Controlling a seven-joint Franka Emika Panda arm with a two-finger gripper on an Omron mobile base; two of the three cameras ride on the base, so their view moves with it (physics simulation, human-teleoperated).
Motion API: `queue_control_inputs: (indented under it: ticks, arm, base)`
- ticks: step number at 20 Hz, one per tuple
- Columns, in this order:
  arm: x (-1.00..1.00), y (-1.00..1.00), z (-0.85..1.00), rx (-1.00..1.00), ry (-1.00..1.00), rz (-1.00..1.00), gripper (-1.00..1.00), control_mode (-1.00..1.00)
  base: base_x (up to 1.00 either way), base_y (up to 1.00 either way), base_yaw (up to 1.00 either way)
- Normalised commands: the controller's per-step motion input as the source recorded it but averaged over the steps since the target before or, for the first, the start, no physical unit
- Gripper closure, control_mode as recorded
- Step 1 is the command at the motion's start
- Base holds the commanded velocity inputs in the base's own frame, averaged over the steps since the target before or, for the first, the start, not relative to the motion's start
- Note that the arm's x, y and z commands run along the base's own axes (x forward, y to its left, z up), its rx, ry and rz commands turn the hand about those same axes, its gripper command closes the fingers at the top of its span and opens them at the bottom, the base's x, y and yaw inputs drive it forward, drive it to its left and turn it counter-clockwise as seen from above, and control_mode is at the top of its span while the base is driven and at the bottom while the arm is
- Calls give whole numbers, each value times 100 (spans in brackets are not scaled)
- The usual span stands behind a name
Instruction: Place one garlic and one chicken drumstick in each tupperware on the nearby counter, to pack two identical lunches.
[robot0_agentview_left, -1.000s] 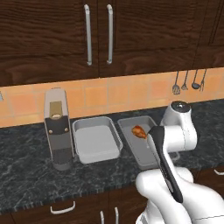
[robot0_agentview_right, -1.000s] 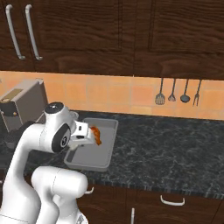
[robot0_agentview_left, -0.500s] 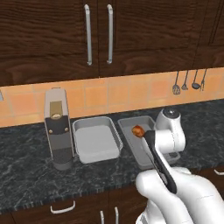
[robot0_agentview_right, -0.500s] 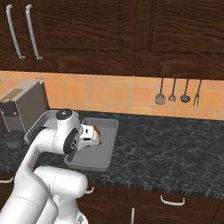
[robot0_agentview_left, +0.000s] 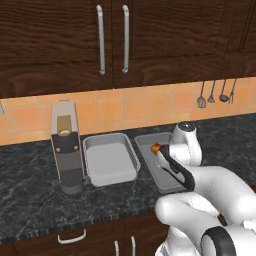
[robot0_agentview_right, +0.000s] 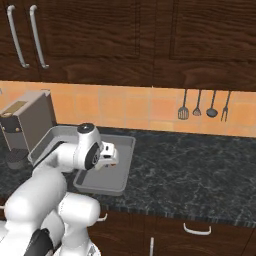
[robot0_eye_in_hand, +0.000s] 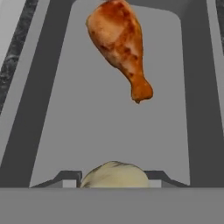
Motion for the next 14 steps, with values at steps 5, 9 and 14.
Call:
queue_control_inputs:
  ticks: [5,9,14]
  arm:
    - [28,0,-70,0,0,0,-100,-100]
    - [-1,0,-18,0,-5,0,-100,-100]
    - [-73,0,96,0,-27,0,-100,-100]
  base:
    - [0,0,0]
    - [0,0,0]
    - [0,0,0]
